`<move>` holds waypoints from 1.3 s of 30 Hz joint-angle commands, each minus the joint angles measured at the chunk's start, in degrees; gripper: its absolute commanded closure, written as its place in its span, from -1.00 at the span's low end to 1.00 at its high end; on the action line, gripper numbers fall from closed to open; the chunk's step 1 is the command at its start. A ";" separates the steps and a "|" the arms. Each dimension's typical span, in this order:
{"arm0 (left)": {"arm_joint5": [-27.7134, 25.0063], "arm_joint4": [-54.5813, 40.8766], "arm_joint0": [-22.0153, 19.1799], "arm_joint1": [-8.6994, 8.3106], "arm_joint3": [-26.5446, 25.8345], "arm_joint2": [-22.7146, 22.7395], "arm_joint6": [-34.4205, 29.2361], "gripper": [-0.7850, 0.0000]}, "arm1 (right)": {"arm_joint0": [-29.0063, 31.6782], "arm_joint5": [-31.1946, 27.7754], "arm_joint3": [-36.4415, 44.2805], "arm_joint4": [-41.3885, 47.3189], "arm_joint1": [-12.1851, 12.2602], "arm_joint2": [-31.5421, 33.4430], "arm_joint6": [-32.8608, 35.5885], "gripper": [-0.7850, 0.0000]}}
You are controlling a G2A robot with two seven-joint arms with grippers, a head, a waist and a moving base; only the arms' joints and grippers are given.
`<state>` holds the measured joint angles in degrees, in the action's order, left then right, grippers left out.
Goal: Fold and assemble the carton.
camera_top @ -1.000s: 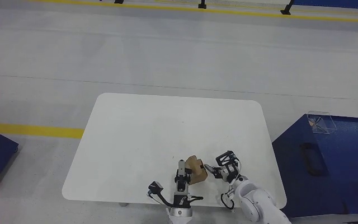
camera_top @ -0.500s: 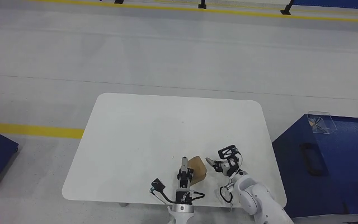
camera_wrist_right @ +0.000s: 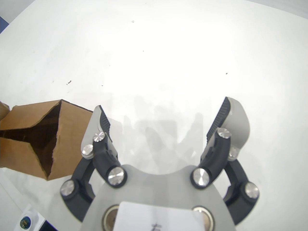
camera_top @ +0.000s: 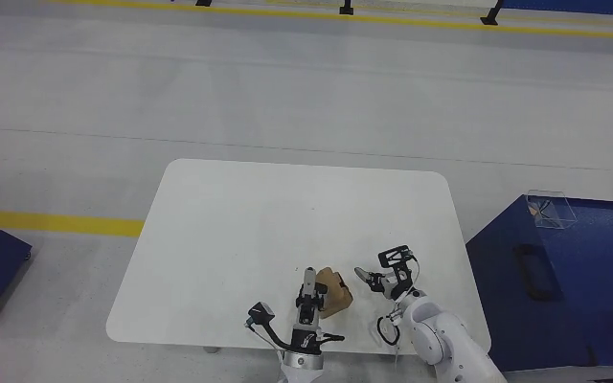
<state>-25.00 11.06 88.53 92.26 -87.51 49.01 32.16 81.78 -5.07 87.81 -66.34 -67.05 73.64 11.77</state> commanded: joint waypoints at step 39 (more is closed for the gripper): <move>13.92 -4.17 -5.71 2.31 7.16 -3.00 0.00 -1.00 | 5.98 -0.91 7.46 -3.94 -0.59 -1.27 -4.98 -1.00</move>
<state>-11.03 6.89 82.78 94.57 -80.30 45.91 32.18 87.89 -6.37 95.43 -69.41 -67.60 72.66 6.43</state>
